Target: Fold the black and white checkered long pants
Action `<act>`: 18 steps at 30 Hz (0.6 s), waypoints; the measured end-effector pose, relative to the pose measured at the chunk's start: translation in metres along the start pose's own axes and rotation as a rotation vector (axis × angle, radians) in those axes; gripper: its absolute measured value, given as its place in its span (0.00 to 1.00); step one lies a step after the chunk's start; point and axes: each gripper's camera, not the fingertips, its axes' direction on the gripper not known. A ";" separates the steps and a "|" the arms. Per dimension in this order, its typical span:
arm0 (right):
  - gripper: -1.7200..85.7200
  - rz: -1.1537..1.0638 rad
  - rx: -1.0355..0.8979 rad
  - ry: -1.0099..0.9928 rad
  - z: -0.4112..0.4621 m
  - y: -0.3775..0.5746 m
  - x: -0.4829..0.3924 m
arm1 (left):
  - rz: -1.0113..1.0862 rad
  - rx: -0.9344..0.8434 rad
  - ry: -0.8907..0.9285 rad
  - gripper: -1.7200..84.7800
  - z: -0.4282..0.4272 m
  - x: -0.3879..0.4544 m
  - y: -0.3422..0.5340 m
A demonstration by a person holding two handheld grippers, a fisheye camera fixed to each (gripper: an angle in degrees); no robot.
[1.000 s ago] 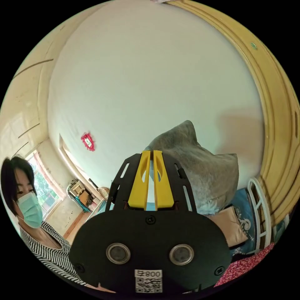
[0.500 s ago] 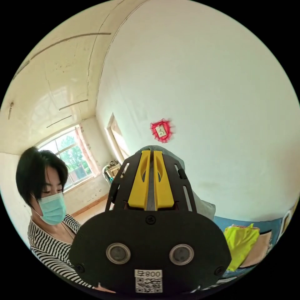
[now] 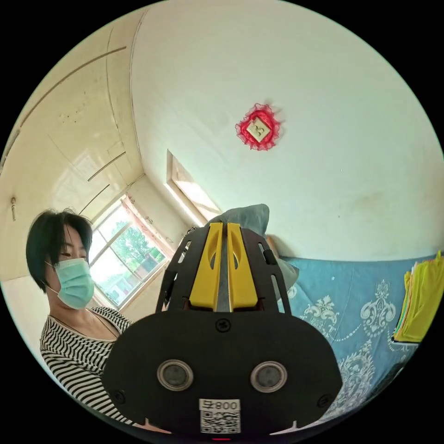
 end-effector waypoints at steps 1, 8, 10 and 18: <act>0.03 0.047 -0.014 0.009 0.003 0.011 0.011 | 0.016 0.013 -0.030 0.04 -0.015 -0.006 0.003; 0.03 0.292 -0.170 0.067 -0.003 0.090 0.079 | 0.278 -0.041 -0.170 0.03 -0.043 0.038 -0.009; 0.03 0.370 -0.198 0.079 -0.010 0.112 0.096 | 0.346 -0.079 -0.198 0.03 -0.033 0.055 -0.015; 0.14 0.131 -0.130 -0.028 0.005 0.095 0.032 | 0.523 -0.299 -0.149 0.03 0.045 0.101 -0.025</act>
